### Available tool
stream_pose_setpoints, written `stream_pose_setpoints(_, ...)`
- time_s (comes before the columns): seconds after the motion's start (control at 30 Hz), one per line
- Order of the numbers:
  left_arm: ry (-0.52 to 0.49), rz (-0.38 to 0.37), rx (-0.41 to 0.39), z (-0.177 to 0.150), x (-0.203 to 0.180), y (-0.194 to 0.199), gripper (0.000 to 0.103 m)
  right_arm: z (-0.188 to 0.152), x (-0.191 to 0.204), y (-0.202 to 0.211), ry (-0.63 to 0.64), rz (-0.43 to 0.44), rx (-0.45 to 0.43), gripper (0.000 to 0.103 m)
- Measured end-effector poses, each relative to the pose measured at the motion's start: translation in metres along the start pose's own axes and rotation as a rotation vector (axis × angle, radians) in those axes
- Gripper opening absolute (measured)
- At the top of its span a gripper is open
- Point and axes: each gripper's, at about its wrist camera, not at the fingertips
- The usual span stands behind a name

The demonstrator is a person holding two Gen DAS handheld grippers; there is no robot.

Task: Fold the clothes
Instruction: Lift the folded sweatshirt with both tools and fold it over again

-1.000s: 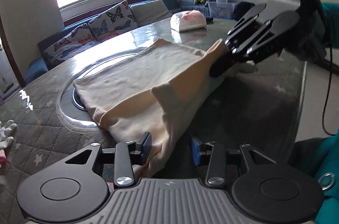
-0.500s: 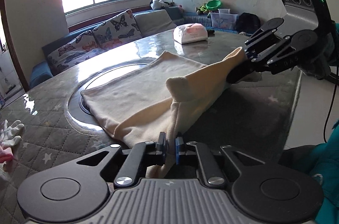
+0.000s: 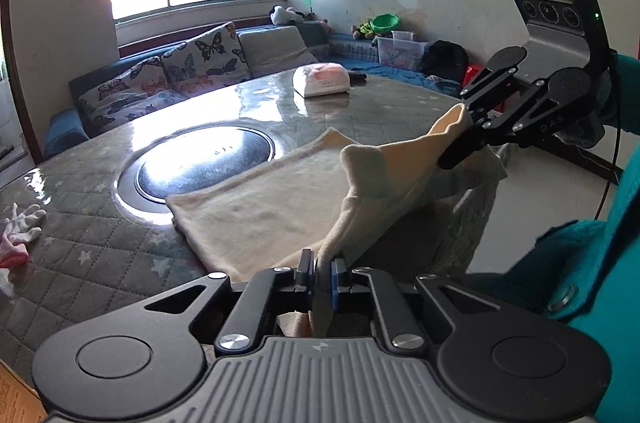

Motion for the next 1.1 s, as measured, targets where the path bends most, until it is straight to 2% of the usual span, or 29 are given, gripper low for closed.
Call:
stream_pose_setpoints(0.27,0.002,0.039,-0.018,0.039,0.047,-0.04,0.009,0.047,-0.051,-0.018,-0.022,-0.036,-0.012,0.009)
stream_pose_setpoints(0.4,0.021,0.065,-0.001,0.054,0.084,-0.081,0.009,0.072,-0.084,-0.041,-0.043,-0.053,0.004,0.009)
stream_pose_setpoints(0.53,0.078,0.119,0.05,0.049,0.117,-0.136,0.01,0.086,-0.124,-0.092,-0.094,-0.107,0.018,0.011)
stream_pose_setpoints(0.6,0.119,0.139,0.093,0.039,0.126,-0.162,0.013,0.08,-0.142,-0.121,-0.172,-0.141,0.025,0.012)
stream_pose_setpoints(0.63,0.139,0.149,0.115,0.033,0.131,-0.175,0.013,0.073,-0.148,-0.132,-0.198,-0.168,0.023,0.019)
stream_pose_setpoints(0.7,0.162,0.17,0.118,0.027,0.132,-0.183,0.017,0.06,-0.155,-0.149,-0.231,-0.216,0.012,0.021)
stream_pose_setpoints(0.9,0.205,0.214,0.094,0.024,0.137,-0.177,0.022,0.032,-0.153,-0.128,-0.317,-0.287,-0.081,0.023)
stream_pose_setpoints(0.93,0.213,0.223,0.094,0.025,0.139,-0.176,0.027,0.029,-0.15,-0.122,-0.313,-0.291,-0.096,0.023)
stream_pose_setpoints(1.1,0.261,0.259,0.067,0.031,0.144,-0.168,0.029,0.011,-0.15,-0.116,-0.354,-0.292,-0.069,0.022)
Point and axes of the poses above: each gripper's, at about its wrist camera, not at the fingertips, and y roughly against the way its jaws point, x to its left, z to its top, and after that the axes turned 7 degrees about -y, right-handed
